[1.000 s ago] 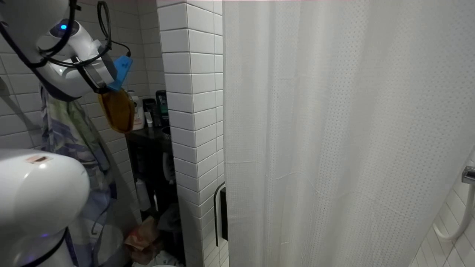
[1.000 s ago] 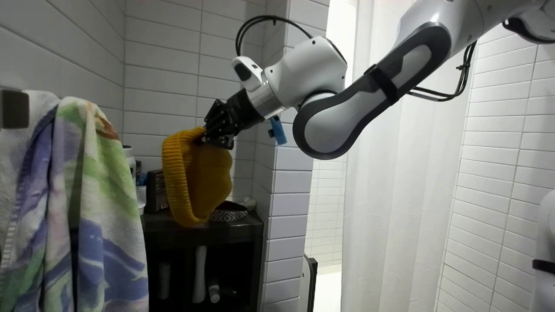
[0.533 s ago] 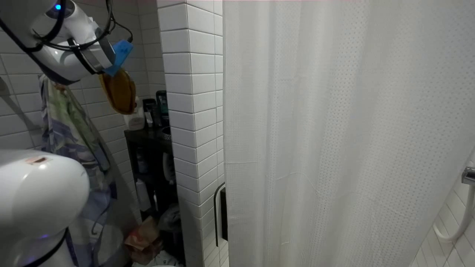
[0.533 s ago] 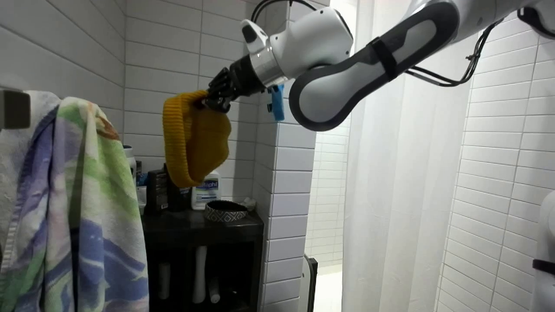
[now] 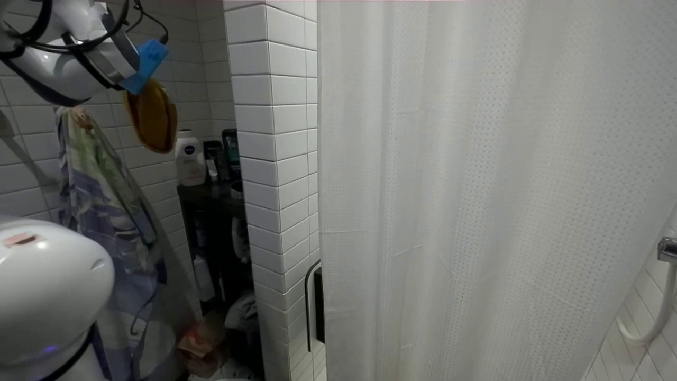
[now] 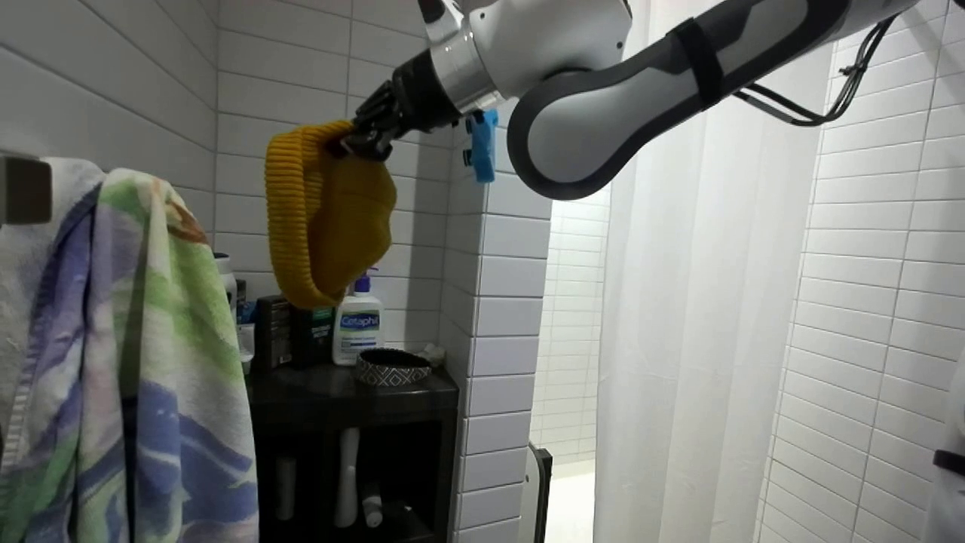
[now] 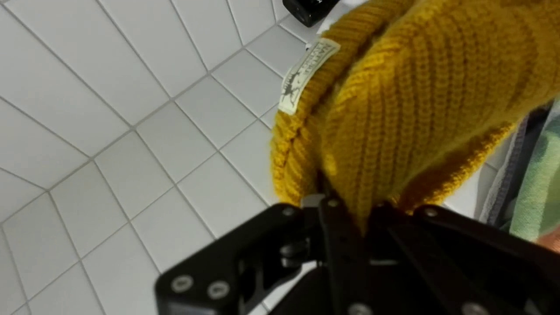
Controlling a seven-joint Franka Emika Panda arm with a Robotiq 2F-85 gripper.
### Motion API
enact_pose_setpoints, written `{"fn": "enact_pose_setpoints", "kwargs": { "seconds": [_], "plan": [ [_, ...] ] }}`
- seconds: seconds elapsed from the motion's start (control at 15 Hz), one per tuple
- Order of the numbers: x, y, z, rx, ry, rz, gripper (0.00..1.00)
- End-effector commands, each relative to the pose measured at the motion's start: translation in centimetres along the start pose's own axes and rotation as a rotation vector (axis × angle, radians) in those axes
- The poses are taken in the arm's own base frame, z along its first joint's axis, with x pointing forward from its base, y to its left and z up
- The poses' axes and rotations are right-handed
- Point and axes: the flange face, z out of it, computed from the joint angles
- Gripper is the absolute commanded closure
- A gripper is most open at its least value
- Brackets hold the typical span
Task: Put the head sock on the floor
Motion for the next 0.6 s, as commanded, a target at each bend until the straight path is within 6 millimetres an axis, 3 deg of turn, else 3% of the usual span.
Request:
{"fn": "enact_pose_setpoints", "kwargs": {
  "seconds": [0.0,0.27,0.53],
  "plan": [
    [0.7,-0.4,0.4,-0.001,-0.062,-0.095,0.99],
    [1.2,-1.1,2.5,0.03,-0.145,-0.199,0.99],
    [0.1,-0.6,4.5,0.047,-0.232,-0.265,0.99]
  ]
}}
